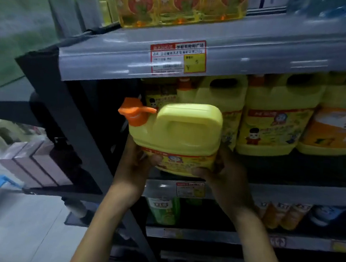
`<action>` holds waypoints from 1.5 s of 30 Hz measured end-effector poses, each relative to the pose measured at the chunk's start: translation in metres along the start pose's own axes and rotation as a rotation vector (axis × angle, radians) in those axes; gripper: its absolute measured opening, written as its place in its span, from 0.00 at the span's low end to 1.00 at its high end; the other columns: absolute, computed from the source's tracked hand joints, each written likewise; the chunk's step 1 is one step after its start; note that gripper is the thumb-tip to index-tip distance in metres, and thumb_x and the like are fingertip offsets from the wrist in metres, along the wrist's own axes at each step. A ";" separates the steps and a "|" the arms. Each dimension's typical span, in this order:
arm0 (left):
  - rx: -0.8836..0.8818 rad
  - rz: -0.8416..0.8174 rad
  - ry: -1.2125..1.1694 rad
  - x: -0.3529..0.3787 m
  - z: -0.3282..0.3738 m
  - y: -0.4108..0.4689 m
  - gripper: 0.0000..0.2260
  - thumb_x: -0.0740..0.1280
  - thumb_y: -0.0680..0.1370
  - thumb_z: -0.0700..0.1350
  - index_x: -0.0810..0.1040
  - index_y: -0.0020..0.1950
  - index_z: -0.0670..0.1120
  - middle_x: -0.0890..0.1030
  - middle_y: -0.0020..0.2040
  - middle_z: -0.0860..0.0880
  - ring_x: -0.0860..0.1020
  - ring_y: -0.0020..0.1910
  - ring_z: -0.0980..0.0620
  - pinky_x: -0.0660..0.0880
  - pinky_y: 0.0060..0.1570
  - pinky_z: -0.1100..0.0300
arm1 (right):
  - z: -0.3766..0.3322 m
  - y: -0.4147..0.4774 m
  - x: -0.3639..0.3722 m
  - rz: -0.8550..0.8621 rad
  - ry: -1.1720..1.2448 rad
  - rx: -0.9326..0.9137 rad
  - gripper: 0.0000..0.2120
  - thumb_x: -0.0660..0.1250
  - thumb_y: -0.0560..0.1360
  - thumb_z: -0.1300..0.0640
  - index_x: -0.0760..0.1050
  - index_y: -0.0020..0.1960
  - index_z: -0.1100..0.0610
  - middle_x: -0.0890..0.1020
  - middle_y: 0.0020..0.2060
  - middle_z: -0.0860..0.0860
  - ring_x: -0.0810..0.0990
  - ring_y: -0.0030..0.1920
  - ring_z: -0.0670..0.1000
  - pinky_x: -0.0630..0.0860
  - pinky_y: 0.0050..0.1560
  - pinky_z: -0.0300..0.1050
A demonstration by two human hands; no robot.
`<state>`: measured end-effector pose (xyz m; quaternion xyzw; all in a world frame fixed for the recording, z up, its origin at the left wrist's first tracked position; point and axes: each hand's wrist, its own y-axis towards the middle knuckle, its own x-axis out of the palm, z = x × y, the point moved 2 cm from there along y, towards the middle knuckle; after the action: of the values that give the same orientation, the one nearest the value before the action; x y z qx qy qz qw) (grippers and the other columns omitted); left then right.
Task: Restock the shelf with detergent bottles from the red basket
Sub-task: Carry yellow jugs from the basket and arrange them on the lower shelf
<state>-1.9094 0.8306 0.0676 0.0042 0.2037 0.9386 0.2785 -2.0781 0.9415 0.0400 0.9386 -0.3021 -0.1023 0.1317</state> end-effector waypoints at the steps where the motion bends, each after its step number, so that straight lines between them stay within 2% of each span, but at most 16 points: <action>1: -0.002 0.004 -0.005 -0.003 -0.003 0.004 0.32 0.68 0.75 0.34 0.59 0.76 0.42 0.79 0.62 0.64 0.76 0.62 0.63 0.74 0.55 0.69 | 0.002 0.003 0.005 0.003 -0.019 -0.030 0.35 0.77 0.69 0.60 0.69 0.74 0.53 0.79 0.67 0.49 0.76 0.68 0.47 0.74 0.69 0.53; 6: 0.046 0.007 -0.023 -0.015 -0.012 0.017 0.29 0.63 0.81 0.36 0.55 0.79 0.45 0.70 0.73 0.48 0.71 0.71 0.53 0.73 0.62 0.62 | 0.001 0.021 0.030 -0.006 -0.108 -0.060 0.35 0.74 0.69 0.50 0.63 0.72 0.42 0.72 0.65 0.33 0.71 0.67 0.35 0.69 0.68 0.36; 9: 0.021 0.063 -0.102 -0.017 -0.016 0.021 0.29 0.63 0.81 0.38 0.56 0.79 0.49 0.72 0.72 0.50 0.73 0.68 0.55 0.75 0.58 0.63 | 0.002 0.021 0.048 0.004 -0.157 -0.010 0.38 0.74 0.70 0.49 0.61 0.75 0.45 0.74 0.69 0.42 0.72 0.68 0.43 0.71 0.68 0.44; 12: 0.004 0.093 -0.118 -0.016 -0.020 0.023 0.41 0.73 0.75 0.39 0.53 0.80 0.54 0.71 0.73 0.50 0.74 0.68 0.53 0.77 0.59 0.58 | 0.002 0.017 0.067 -0.012 -0.138 0.022 0.38 0.74 0.73 0.52 0.57 0.76 0.48 0.74 0.69 0.48 0.75 0.67 0.49 0.75 0.66 0.54; 14: -0.007 0.141 -0.096 -0.018 -0.022 0.027 0.46 0.76 0.70 0.44 0.51 0.80 0.56 0.69 0.74 0.49 0.74 0.69 0.50 0.76 0.63 0.49 | 0.000 0.016 0.079 0.045 -0.191 -0.003 0.37 0.74 0.73 0.53 0.59 0.76 0.50 0.73 0.69 0.49 0.73 0.68 0.50 0.72 0.68 0.54; 16: -0.005 0.197 -0.069 -0.021 -0.027 0.030 0.48 0.77 0.68 0.47 0.50 0.79 0.57 0.67 0.75 0.49 0.73 0.70 0.50 0.75 0.64 0.44 | -0.001 0.021 0.087 0.171 -0.369 -0.073 0.38 0.75 0.72 0.51 0.61 0.77 0.54 0.69 0.70 0.54 0.67 0.70 0.54 0.67 0.70 0.51; 18: 0.013 0.243 -0.013 -0.023 -0.031 0.032 0.49 0.78 0.67 0.50 0.49 0.80 0.56 0.64 0.76 0.48 0.70 0.72 0.51 0.75 0.65 0.45 | -0.002 0.027 0.093 0.216 -0.450 -0.100 0.40 0.76 0.72 0.52 0.60 0.78 0.56 0.66 0.69 0.55 0.65 0.71 0.56 0.66 0.69 0.49; 20: 0.022 0.282 0.038 -0.025 -0.035 0.034 0.52 0.78 0.67 0.53 0.48 0.80 0.54 0.61 0.77 0.48 0.67 0.74 0.52 0.74 0.66 0.49 | -0.002 0.032 0.097 0.205 -0.432 -0.061 0.41 0.75 0.73 0.54 0.58 0.79 0.54 0.67 0.70 0.55 0.67 0.71 0.56 0.70 0.68 0.52; 24: 0.023 0.346 0.192 -0.022 -0.037 0.034 0.59 0.81 0.60 0.58 0.46 0.80 0.54 0.59 0.75 0.49 0.64 0.75 0.50 0.71 0.69 0.46 | -0.002 0.033 0.104 0.271 -0.332 0.032 0.36 0.72 0.76 0.55 0.59 0.79 0.52 0.72 0.71 0.53 0.72 0.69 0.54 0.73 0.67 0.53; 28: -0.034 0.405 0.336 -0.019 -0.037 0.035 0.63 0.85 0.57 0.50 0.46 0.81 0.51 0.59 0.73 0.43 0.62 0.73 0.45 0.67 0.70 0.47 | -0.005 0.033 0.108 0.303 -0.363 -0.008 0.26 0.69 0.78 0.60 0.67 0.74 0.56 0.74 0.67 0.56 0.74 0.65 0.55 0.73 0.62 0.51; 31: -0.078 0.406 0.348 -0.020 -0.039 0.045 0.64 0.85 0.56 0.47 0.46 0.80 0.54 0.59 0.73 0.44 0.61 0.73 0.47 0.65 0.68 0.50 | -0.001 0.028 0.097 0.430 -0.451 -0.101 0.21 0.69 0.76 0.62 0.72 0.68 0.58 0.74 0.64 0.58 0.75 0.64 0.57 0.74 0.63 0.50; 34: -0.082 0.372 0.319 -0.020 -0.043 0.055 0.63 0.84 0.58 0.44 0.45 0.80 0.54 0.59 0.74 0.44 0.61 0.70 0.53 0.63 0.63 0.58 | 0.014 0.023 0.065 0.626 -0.522 -0.054 0.28 0.73 0.72 0.65 0.69 0.70 0.59 0.69 0.65 0.59 0.72 0.65 0.56 0.71 0.64 0.40; 37: -0.068 0.362 0.304 -0.020 -0.050 0.061 0.63 0.84 0.59 0.44 0.44 0.80 0.54 0.57 0.74 0.43 0.61 0.72 0.49 0.63 0.64 0.56 | 0.029 0.026 0.034 0.669 -0.649 0.035 0.37 0.76 0.69 0.64 0.64 0.74 0.59 0.66 0.67 0.60 0.71 0.66 0.60 0.76 0.59 0.47; 40: -0.073 0.353 0.313 -0.021 -0.056 0.066 0.62 0.84 0.60 0.45 0.43 0.80 0.55 0.54 0.76 0.43 0.57 0.75 0.47 0.63 0.67 0.52 | 0.034 0.031 0.030 0.650 -0.650 0.065 0.41 0.76 0.69 0.62 0.59 0.76 0.56 0.66 0.70 0.58 0.71 0.68 0.61 0.78 0.55 0.51; 42: -0.076 0.345 0.327 -0.023 -0.059 0.068 0.62 0.84 0.61 0.46 0.42 0.80 0.54 0.52 0.78 0.42 0.53 0.78 0.42 0.60 0.71 0.48 | 0.036 0.031 0.034 0.651 -0.682 0.067 0.42 0.76 0.70 0.59 0.57 0.77 0.55 0.66 0.72 0.57 0.71 0.70 0.60 0.79 0.54 0.52; 45: -0.063 0.335 0.341 -0.023 -0.059 0.068 0.62 0.84 0.61 0.47 0.42 0.81 0.52 0.51 0.79 0.42 0.51 0.78 0.44 0.57 0.69 0.53 | 0.038 0.032 0.033 0.651 -0.716 0.082 0.42 0.75 0.70 0.56 0.57 0.78 0.54 0.66 0.72 0.55 0.71 0.70 0.59 0.80 0.51 0.52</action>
<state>-1.9326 0.7441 0.0427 -0.1293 0.2149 0.9647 0.0804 -2.0796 0.8902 0.0099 0.7056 -0.6102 -0.3603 0.0074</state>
